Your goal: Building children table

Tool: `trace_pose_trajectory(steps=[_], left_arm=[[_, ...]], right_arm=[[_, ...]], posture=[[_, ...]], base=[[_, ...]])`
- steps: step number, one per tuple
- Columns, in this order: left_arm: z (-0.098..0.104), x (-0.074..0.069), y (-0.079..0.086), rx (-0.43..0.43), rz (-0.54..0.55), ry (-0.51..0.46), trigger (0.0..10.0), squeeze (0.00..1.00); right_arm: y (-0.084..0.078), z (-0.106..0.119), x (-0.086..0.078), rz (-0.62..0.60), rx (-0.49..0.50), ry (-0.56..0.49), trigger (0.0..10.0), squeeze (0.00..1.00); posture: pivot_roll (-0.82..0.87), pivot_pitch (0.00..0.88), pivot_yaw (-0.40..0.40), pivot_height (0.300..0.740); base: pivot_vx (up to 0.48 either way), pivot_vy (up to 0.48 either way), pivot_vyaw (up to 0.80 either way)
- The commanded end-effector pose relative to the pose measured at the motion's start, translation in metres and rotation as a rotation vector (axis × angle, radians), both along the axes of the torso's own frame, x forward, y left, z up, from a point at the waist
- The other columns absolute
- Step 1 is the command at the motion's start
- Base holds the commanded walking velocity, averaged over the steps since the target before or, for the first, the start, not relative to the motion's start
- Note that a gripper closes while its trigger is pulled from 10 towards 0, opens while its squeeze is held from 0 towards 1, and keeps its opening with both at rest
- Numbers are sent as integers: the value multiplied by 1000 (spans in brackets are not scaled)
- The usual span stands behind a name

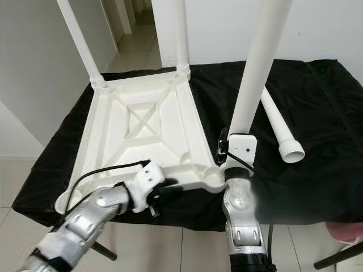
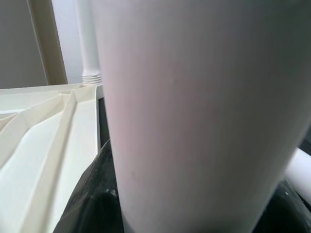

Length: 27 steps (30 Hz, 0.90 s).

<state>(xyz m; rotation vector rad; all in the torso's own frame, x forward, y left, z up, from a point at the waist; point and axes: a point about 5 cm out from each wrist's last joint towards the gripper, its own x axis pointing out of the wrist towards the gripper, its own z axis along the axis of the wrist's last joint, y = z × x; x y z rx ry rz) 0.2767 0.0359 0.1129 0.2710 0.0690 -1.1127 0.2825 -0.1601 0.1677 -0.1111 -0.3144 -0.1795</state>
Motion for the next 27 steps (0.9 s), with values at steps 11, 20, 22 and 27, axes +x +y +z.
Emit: trace_pose_trajectory(steps=[11, 20, 22, 27], left_arm=[[16, 3, 1, -39, -23, -36, 10000, 1000], [38, -4, 19, -150, 41, -92, 10000, 0], [38, -4, 19, -150, 41, -92, 10000, 0], [43, -3, 40, -210, 180, -93, 10000, 0]], right_arm=[[7, -1, 1, 18, 16, 11, 10000, 0], [8, -3, 0, 29, 8, 39, 10000, 0], [8, -3, 0, 29, 8, 39, 10000, 0], [11, 0, -9, 54, -23, 25, 10000, 0]], posture=[[-66, 39, 128, 740], [-55, 19, 107, 740], [-55, 19, 107, 740], [-38, 14, 82, 740]], base=[[0, 0, 0], [0, 0, 0], [0, 0, 0], [0, 0, 0]])
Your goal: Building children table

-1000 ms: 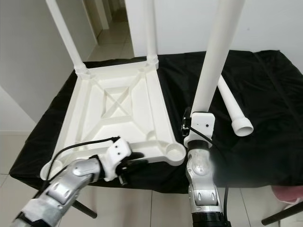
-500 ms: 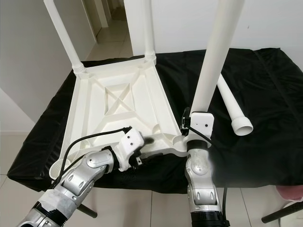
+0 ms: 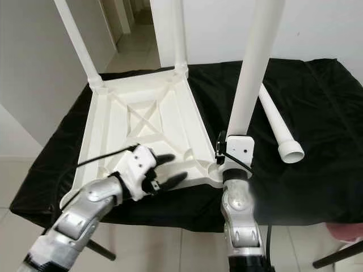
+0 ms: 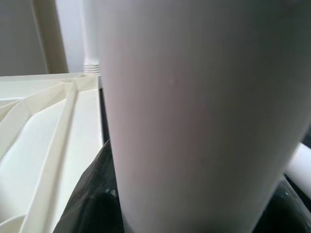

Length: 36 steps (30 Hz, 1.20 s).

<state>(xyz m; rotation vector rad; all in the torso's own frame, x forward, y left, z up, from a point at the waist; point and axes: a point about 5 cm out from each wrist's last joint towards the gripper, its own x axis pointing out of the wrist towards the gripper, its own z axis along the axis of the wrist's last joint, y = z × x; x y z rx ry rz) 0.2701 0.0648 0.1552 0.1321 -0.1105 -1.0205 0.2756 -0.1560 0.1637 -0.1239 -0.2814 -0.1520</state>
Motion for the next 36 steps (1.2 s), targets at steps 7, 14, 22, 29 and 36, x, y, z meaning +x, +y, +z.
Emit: trace_pose_trajectory(steps=[7, 14, 22, 29, 36], left_arm=[[6, 8, 27, -35, 222, -8, 10000, 0], [6, 5, 32, -46, 246, 6, 10000, 0], [9, 4, 35, -52, 259, 3, 10000, 0], [11, 4, 34, -62, 255, 1, 10000, 0], [14, 3, 33, -64, 243, 4, 10000, 0]], right_arm=[[5, -6, -16, 41, -19, 24, 10000, 0], [5, -15, -24, 71, -36, 64, 10000, 0], [-3, -25, -25, 117, -80, 107, 10000, 0], [-2, -28, -21, 165, -103, 117, 10000, 0], [-1, -32, -18, 199, -115, 127, 10000, 0]], posture=[[-34, 17, 68, 740], [-33, 27, 57, 740], [-47, 35, 65, 740], [-52, 36, 68, 740], [-50, 34, 71, 740]], base=[[0, 0, 0], [0, 0, 0], [0, 0, 0], [0, 0, 0], [0, 0, 0]])
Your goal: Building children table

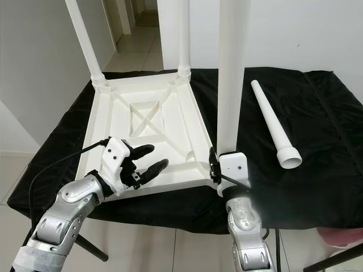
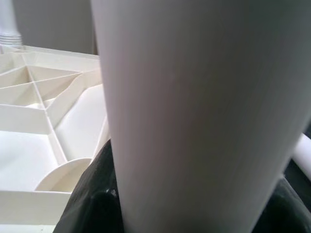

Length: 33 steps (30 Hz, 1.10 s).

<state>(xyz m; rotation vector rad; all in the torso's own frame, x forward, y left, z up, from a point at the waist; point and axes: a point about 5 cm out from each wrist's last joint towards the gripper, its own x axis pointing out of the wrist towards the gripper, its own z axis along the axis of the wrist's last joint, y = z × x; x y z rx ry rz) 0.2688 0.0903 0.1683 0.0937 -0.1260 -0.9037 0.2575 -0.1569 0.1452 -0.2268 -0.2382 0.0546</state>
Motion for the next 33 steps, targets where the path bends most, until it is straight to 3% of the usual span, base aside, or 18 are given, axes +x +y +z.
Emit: trace_pose_trajectory(steps=[1, 5, 14, 18, 22, 33], left_arm=[[2, 4, 7, -19, 128, 9, 10000, 0], [0, -4, 3, -13, 64, 27, 10000, 0], [-6, -9, 3, 3, 47, 48, 10000, 0], [-10, -15, 1, 16, 20, 64, 10000, 0], [-10, -16, -1, 17, 14, 65, 10000, 0], [-10, -18, 0, 22, 11, 75, 10000, 0]], right_arm=[[0, -14, 0, 15, 5, 66, 10000, 0], [2, -15, 2, 84, -18, 64, 10000, 0], [2, -21, -3, 134, -10, 84, 10000, 0], [-8, -30, -1, 102, 117, 155, 10000, 0], [-9, -30, 3, 102, 154, 182, 10000, 0], [-9, -30, 14, 106, 157, 258, 10000, 0]], posture=[[-50, 34, 71, 740], [-48, 36, 74, 740], [-50, 45, 73, 740], [-47, 45, 68, 740], [-46, 38, 65, 740], [-43, 36, 60, 740]], base=[[0, 0, 0], [0, 0, 0], [0, 0, 0], [0, 0, 0], [0, 0, 0], [0, 0, 0]])
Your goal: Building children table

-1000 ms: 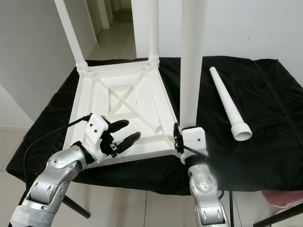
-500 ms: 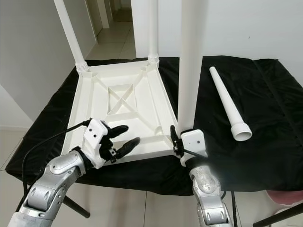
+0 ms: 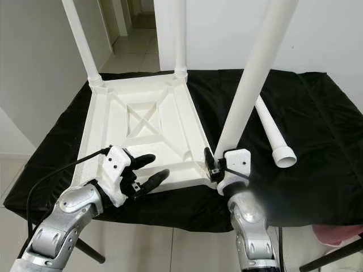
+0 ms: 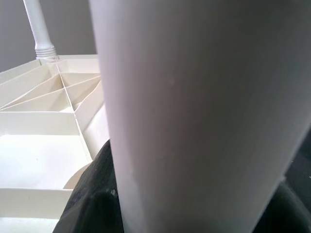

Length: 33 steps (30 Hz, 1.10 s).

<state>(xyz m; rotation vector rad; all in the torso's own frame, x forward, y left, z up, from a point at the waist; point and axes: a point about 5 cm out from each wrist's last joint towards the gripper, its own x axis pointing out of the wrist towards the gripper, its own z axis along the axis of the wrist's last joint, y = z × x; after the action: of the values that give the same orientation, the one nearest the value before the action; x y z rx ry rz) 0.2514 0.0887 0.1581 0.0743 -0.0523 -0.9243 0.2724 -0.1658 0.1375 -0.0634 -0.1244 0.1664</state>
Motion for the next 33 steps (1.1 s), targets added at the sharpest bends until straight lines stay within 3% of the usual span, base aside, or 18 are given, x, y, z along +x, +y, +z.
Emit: trace_pose_trajectory(steps=[1, 11, 16, 22, 25, 29, 30, 33], left_arm=[[0, -1, 1, 7, 28, 2, 10000, 0], [0, -3, 1, 5, 37, 7, 10000, 0], [0, -3, 2, 5, 43, 7, 10000, 0], [1, -3, 2, 6, 43, 5, 10000, 0], [1, -3, 2, 4, 44, 7, 10000, 0], [1, -3, 2, 5, 45, 7, 10000, 0], [1, -3, 2, 4, 45, 7, 10000, 0], [1, -3, 2, 4, 45, 6, 10000, 0]], right_arm=[[0, -23, -1, -1, 3, 128, 10000, 0], [2, -20, 3, 86, -47, 193, 10000, 0], [-4, -20, 8, 83, 34, 276, 10000, 0], [-8, -18, 10, 91, 7, 279, 10000, 0], [-5, -17, 6, 146, -140, 215, 10000, 0], [-1, -16, 2, 181, -186, 184, 10000, 0], [4, -16, -2, 223, -247, 146, 10000, 0], [7, -17, -4, 245, -260, 136, 10000, 0]], posture=[[-43, 36, 60, 740], [-38, 43, 53, 740], [-38, 45, 53, 740], [-40, 47, 53, 740], [-41, 49, 53, 740], [-41, 50, 55, 740], [-42, 49, 56, 740], [-43, 49, 56, 740]], base=[[0, 0, 0], [0, 0, 0], [0, 0, 0], [0, 0, 0], [0, 0, 0], [0, 0, 0], [0, 0, 0], [0, 0, 0]])
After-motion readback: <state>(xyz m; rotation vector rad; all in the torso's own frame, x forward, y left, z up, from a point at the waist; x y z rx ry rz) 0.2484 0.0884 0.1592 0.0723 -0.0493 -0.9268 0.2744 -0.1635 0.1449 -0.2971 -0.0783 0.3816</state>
